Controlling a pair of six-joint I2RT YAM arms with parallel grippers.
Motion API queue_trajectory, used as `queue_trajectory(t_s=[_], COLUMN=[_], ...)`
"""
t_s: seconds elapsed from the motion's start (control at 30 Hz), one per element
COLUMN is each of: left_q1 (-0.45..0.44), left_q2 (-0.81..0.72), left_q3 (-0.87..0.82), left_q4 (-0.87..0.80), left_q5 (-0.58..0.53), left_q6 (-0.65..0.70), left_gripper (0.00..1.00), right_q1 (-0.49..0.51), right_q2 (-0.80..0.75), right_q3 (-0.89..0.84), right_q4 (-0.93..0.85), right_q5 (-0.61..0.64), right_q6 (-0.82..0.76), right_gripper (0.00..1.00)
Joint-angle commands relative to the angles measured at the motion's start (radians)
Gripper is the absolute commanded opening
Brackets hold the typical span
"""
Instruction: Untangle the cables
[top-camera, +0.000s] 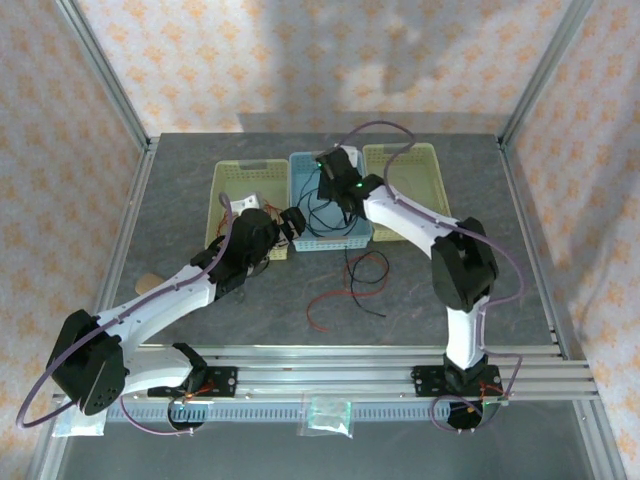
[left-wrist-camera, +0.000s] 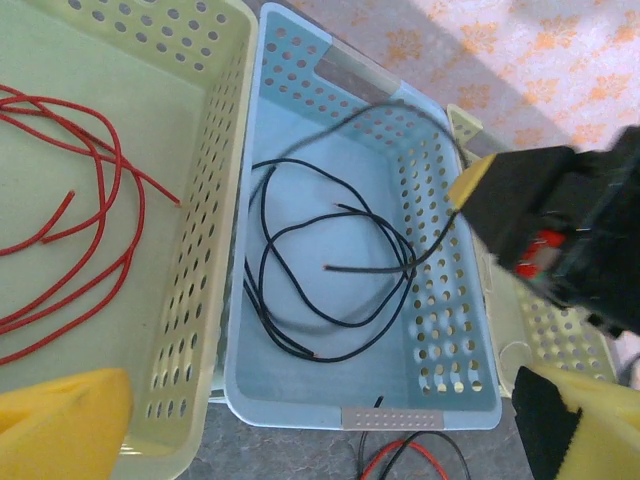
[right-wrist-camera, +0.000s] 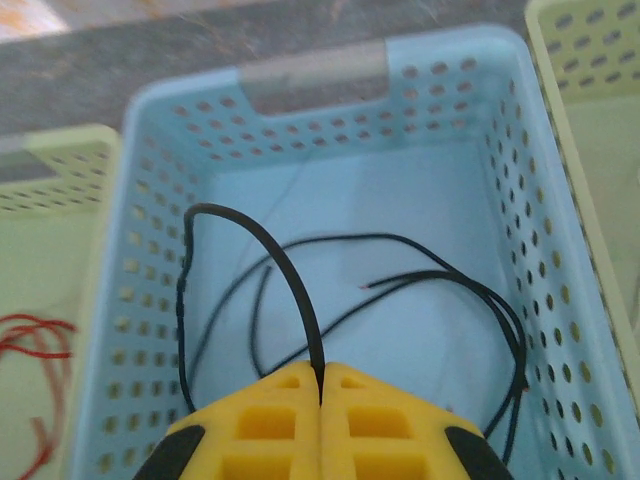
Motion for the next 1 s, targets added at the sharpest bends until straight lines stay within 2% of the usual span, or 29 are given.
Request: queue_trajectory(t_s=[0.0, 0.3, 0.43, 0.57, 0.63, 0.77, 0.97], left_q1=[0.007, -0.008, -0.028, -0.065, -0.087, -0.14, -0.237], left_q2=[-0.003, -0.025, -0.034, -0.03, -0.024, 0.019, 0.122], left_q3=[-0.007, -0.048, -0.061, -0.06, -0.064, -0.056, -0.042], left_q4=[0.01, 0.021, 0.012, -0.016, -0.011, -0.012, 0.023], left_q5=[-0.005, 0.052, 0.044, 0.013, 0.012, 0.017, 0.054], left_q6=[0.052, 0.093, 0.09, 0.093, 0.094, 0.096, 0.085], left_gripper=[0.99, 0.99, 0.99, 0.99, 0.99, 0.97, 0.86], right_q1=[-0.014, -0.027, -0.027, -0.027, -0.027, -0.027, -0.027], right_q2=[0.043, 0.1, 0.092, 0.053, 0.019, -0.081, -0.321], right_q3=[0.042, 0.056, 0.088, 0.105, 0.096, 0.047, -0.202], right_q4=[-0.062, -0.049, -0.055, -0.068, -0.067, -0.069, -0.045], right_q5=[0.075, -0.077, -0.085, -0.081, -0.078, -0.078, -0.085], right_q6=[0.035, 0.007, -0.005, -0.032, -0.049, -0.068, -0.023], right_gripper=[0.0, 0.01, 0.15, 0.35, 0.4, 0.41, 0.33])
